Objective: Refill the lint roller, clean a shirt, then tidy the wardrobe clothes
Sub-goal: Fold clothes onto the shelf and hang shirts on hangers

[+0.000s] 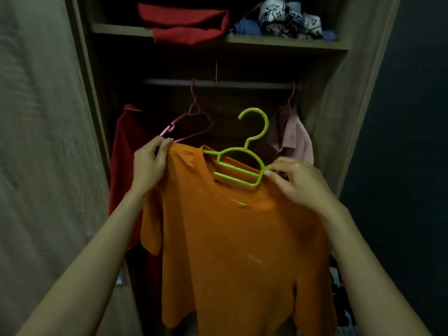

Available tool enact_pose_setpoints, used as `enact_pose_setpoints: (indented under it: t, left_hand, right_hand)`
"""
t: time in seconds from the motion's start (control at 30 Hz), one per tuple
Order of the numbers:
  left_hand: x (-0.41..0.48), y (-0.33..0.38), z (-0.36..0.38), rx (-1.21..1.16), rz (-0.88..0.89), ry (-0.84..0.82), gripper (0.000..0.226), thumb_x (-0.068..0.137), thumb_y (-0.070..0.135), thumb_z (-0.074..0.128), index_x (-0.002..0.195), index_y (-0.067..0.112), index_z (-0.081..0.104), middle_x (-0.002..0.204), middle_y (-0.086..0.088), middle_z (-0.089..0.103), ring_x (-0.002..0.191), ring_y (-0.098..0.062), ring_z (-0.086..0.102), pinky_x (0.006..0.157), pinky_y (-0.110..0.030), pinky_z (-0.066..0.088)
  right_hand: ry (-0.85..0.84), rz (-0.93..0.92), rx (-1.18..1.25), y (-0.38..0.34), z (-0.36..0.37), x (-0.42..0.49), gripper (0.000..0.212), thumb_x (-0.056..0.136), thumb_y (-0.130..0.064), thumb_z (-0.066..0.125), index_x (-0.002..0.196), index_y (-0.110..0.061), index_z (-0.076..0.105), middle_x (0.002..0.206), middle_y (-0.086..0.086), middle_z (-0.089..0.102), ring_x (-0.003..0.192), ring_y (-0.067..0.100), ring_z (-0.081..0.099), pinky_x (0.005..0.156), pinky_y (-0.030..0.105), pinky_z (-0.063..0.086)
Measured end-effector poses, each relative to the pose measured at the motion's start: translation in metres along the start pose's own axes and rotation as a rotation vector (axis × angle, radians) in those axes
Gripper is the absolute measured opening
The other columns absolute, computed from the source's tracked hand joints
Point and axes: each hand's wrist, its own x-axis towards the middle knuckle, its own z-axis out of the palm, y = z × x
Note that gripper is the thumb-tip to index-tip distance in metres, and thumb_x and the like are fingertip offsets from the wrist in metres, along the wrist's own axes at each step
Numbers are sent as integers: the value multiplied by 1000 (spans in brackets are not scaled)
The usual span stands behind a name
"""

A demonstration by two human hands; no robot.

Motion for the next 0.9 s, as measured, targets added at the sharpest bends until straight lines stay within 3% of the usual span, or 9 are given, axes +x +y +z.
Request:
enact_pose_setpoints:
  t: [0.1, 0.23, 0.3, 0.4, 0.53, 0.63, 0.7, 0.8, 0.9]
  left_hand:
    - [-1, -4, -2, 4, -38, 58, 22, 102, 24, 44, 84, 19, 56, 65, 10, 47, 57, 2, 48, 52, -14, 35]
    - [2, 5, 16, -17, 7, -299, 19, 100, 30, 48, 89, 19, 59, 81, 10, 58, 74, 0, 55, 67, -14, 41]
    - [3, 8, 22, -87, 0, -363, 16, 97, 30, 54, 90, 18, 63, 86, 6, 63, 79, -1, 58, 70, -11, 42]
    - [4, 7, 27, -165, -30, -341, 14, 96, 30, 55, 85, 23, 63, 83, 10, 62, 79, 2, 57, 71, -8, 42]
    - [5, 6, 31, -188, -49, -318, 15, 97, 30, 55, 83, 32, 60, 81, 19, 62, 79, 6, 57, 73, -6, 40]
    - [4, 8, 36, -96, 22, -331, 11, 97, 28, 54, 91, 32, 62, 92, 11, 64, 88, 5, 57, 77, -8, 42]
    - [4, 8, 35, 18, 67, -303, 11, 97, 27, 53, 101, 28, 63, 101, 9, 62, 92, 2, 57, 85, -19, 46]
    - [7, 7, 18, 218, 118, -154, 22, 97, 27, 53, 116, 25, 61, 115, 5, 59, 103, -13, 59, 91, -44, 48]
    - [12, 11, -7, 370, 188, 49, 31, 95, 19, 53, 125, 21, 58, 124, -3, 57, 113, -21, 56, 97, -45, 43]
  right_hand:
    - [52, 55, 52, 5, -1, -1, 26, 94, -32, 53, 111, -22, 69, 100, -6, 69, 89, 7, 62, 74, 34, 55]
    - [41, 104, 87, 2, 5, 5, 26, 94, -42, 49, 109, -32, 67, 84, -5, 72, 67, 9, 64, 59, 45, 54]
    - [5, 99, 131, -1, 3, 5, 22, 95, -35, 51, 106, -28, 67, 88, -8, 70, 77, 7, 65, 67, 40, 56]
    - [-159, 200, 210, 5, -15, -1, 24, 91, -42, 51, 101, -25, 65, 93, -4, 69, 86, 9, 65, 76, 33, 56]
    - [-338, 409, 427, 15, -41, -23, 31, 87, -43, 50, 102, -21, 66, 97, 1, 70, 83, 10, 69, 66, 16, 54]
    - [-241, 492, 516, 17, -42, -39, 22, 87, -42, 52, 101, -30, 65, 97, -6, 70, 83, 6, 69, 64, 15, 51]
    - [-159, 561, 544, 18, -38, -45, 11, 88, -40, 54, 94, -35, 62, 95, -10, 67, 81, 6, 67, 64, 16, 47]
    - [-53, 657, 598, 18, -30, -45, 8, 89, -38, 57, 89, -33, 62, 91, -7, 66, 84, 10, 63, 64, 23, 43]
    - [19, 758, 629, 13, -3, -35, 15, 91, -36, 58, 91, -23, 65, 88, -1, 67, 81, 13, 64, 61, 25, 45]
